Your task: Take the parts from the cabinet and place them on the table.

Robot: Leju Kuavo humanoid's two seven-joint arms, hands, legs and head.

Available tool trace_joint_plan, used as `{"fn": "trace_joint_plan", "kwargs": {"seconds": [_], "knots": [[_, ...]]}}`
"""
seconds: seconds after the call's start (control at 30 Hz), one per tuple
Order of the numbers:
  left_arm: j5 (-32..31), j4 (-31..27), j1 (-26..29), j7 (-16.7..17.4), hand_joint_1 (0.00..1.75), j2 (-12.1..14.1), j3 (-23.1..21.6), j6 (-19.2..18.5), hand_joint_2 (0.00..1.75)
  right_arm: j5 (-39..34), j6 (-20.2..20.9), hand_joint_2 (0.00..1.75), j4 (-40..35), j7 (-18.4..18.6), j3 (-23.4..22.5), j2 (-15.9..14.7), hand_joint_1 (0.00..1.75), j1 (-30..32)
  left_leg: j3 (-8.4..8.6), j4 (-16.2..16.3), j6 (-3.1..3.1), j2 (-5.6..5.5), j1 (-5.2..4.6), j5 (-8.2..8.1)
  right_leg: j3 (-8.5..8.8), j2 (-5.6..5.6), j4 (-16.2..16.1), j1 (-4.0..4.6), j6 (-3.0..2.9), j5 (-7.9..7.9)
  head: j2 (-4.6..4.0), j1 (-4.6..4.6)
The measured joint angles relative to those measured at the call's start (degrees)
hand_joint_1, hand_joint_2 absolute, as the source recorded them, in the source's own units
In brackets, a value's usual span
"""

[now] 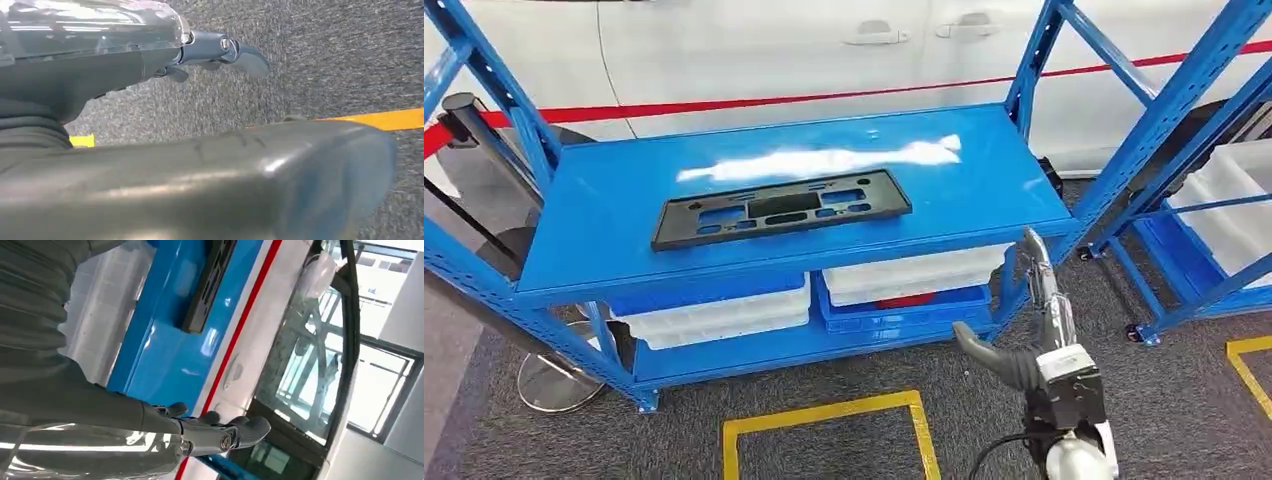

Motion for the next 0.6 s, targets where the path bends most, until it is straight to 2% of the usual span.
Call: {"fn": "trace_joint_plan", "kwargs": {"seconds": [0.03, 0.07, 0.1, 0.13, 0.17, 0.2, 0.23, 0.3, 0.33, 0.37, 0.4, 0.43, 0.47, 0.5, 0.53, 0.57, 0.6], "knots": [[-0.17, 0.09, 0.04, 0.13, 0.00, 0.00, -0.22, -0.04, 0.00, 0.62, -0.92, 1.75, 0.83, 0.69, 1.18, -0.02, 0.00, -0.57, -0.11, 0.08, -0.03, -0.02, -0.07, 0.02, -1.18, 0.00, 2.44, 0.01, -0.02, -0.19, 0.00, 0.00], [-0.30, 0.11, 0.06, 0.37, 0.00, 0.00, -0.39, -0.07, 0.00, 1.37, -1.86, 1.75, 1.66, 1.27, 2.30, -0.04, 0.00, -1.18, -0.12, 0.16, -0.04, -0.06, -0.12, 0.02, -0.93, -0.01, 1.83, 0.02, -0.14, 1.06, 0.00, 0.02], [-0.52, 0.15, 0.06, 0.55, 0.00, 0.00, -0.48, -0.09, 0.00, 2.25, -2.88, 1.75, 2.42, 1.79, 3.34, -0.04, 0.00, -1.89, -0.06, 0.27, -0.07, -0.10, -0.15, 0.00, 0.53, -0.01, -1.23, 0.02, -0.33, 3.34, 0.00, 0.00], [-0.63, 0.26, 0.04, 0.61, 0.00, 0.00, -0.63, -0.09, 0.00, 3.24, -4.03, 1.75, 3.18, 2.24, 4.38, -0.04, 0.00, -2.75, 0.07, 0.38, -0.20, -0.14, -0.16, -0.09, 3.21, -0.03, -6.71, 0.05, -0.64, 6.43, 0.00, 0.02], [-0.68, 0.26, 0.01, 0.70, 0.00, -0.02, -0.70, -0.09, 0.00, 4.48, -5.33, 1.75, 3.89, 2.69, 5.53, -0.04, 0.00, -3.53, 0.13, 0.50, -0.38, -0.16, -0.19, -0.20, 5.72, -0.05, -11.93, 0.13, -1.04, 8.85, 0.00, 0.02], [-0.79, 0.39, 0.06, 0.87, 0.00, -0.13, -0.72, -0.11, 0.00, 5.61, -6.51, 1.75, 4.67, 2.89, 6.45, -0.04, 0.00, -4.38, -0.08, 0.57, -0.62, -0.15, -0.22, -0.21, 6.73, -0.11, -13.95, 0.45, -1.54, 7.89, 0.00, 0.02], [-0.83, 0.44, -0.05, 1.03, 0.00, -0.17, -0.72, -0.09, 0.00, 6.63, -7.47, 1.75, 5.30, 3.20, 7.16, -0.04, 0.00, -5.14, -0.48, 0.89, -1.11, -0.21, -0.43, -0.17, 6.49, -0.05, -14.67, 0.72, -1.73, 8.27, 0.00, 0.00], [-1.18, 0.46, -0.04, 1.36, 0.00, -0.20, -0.76, -0.09, 0.00, 9.45, -10.31, 1.75, 7.05, 3.68, 8.95, -0.04, 0.00, -6.15, -0.58, 0.46, -1.85, -0.17, -0.13, 0.20, 6.18, -0.02, -14.64, 1.07, -2.15, 8.43, 0.00, 0.02], [-1.22, 0.57, -0.03, 1.55, 0.00, -0.20, -0.76, -0.11, 0.00, 11.16, -11.56, 1.75, 7.91, 3.77, 9.51, -0.02, 0.00, -6.63, -0.52, 0.31, -2.18, -0.17, -0.18, 0.30, 6.17, 0.00, -14.90, 0.97, -2.49, 8.64, 0.00, 0.02], [-1.31, 0.57, -0.02, 1.59, 0.00, -0.17, -0.79, -0.11, 0.00, 12.73, -12.61, 1.75, 8.50, 3.74, 9.80, 0.39, 0.00, -7.07, -0.79, 0.71, -2.58, -0.19, -0.23, -0.17, 6.38, -0.20, -15.47, 0.35, -3.03, 9.05, 0.00, 0.00], [-1.31, 0.57, -0.01, 1.60, 0.00, -0.17, -0.79, -0.13, 0.00, 14.18, -13.38, 1.75, 8.97, 3.59, 9.95, 0.79, 0.00, -7.56, -1.16, 1.98, -2.94, -0.17, -0.10, -1.26, 6.43, -0.24, -15.62, 0.35, -3.32, 9.15, 0.00, 0.02], [-1.33, 0.57, -0.04, 1.64, 0.00, -0.17, -0.79, -0.20, 0.00, 16.21, -14.28, 1.75, 9.47, 3.22, 10.19, 1.53, 0.00, -7.94, -2.82, 5.74, -3.22, -0.19, 0.06, -3.67, 6.31, -0.30, -15.61, 0.34, -3.60, 9.20, 0.00, 0.00], [-1.35, 0.57, -0.04, 1.68, 0.00, -0.17, -0.79, -0.28, 0.00, 18.20, -14.92, 1.75, 10.00, 2.80, 10.43, 2.10, 0.00, -8.09, -5.00, 10.61, -3.49, -0.18, 0.28, -6.05, 6.24, -0.39, -15.60, 0.39, -3.64, 9.21, 0.00, 0.00], [-1.38, 0.57, 0.00, 1.70, 0.00, -0.17, -0.79, -0.35, 0.00, 19.97, -15.44, 1.75, 10.56, 2.36, 10.61, 2.66, 0.00, -8.15, -7.00, 14.98, -3.77, -0.17, 0.42, -7.74, 6.17, -0.46, -15.59, 0.43, -3.66, 9.22, 0.00, 0.00], [-1.40, 0.59, 0.05, 1.73, 0.00, -0.17, -0.79, -0.42, 0.00, 22.13, -16.05, 1.75, 11.43, 1.82, 10.67, 3.25, 0.00, -8.22, -8.43, 18.08, -4.01, -0.17, 0.59, -8.50, 6.10, -0.50, -15.52, 0.42, -3.66, 9.23, 0.00, 0.00], [-1.44, 0.59, 0.09, 1.81, 0.00, -0.17, -0.79, -0.44, 0.00, 23.99, -16.57, 1.75, 12.24, 1.30, 10.74, 3.91, 0.00, -8.24, -8.48, 18.14, -4.18, -0.15, 0.79, -7.73, 6.09, -0.50, -15.45, 0.36, -3.65, 9.23, 0.00, 0.00], [-1.57, 0.59, 0.10, 1.95, 0.00, -0.17, -0.79, -0.44, 0.00, 25.95, -17.07, 1.75, 12.94, 0.73, 10.91, 4.59, 0.00, -8.27, -7.24, 15.60, -4.31, -0.13, 0.96, -5.85, 6.10, -0.48, -15.36, 0.30, -3.62, 9.22, 0.00, 0.00]]}}
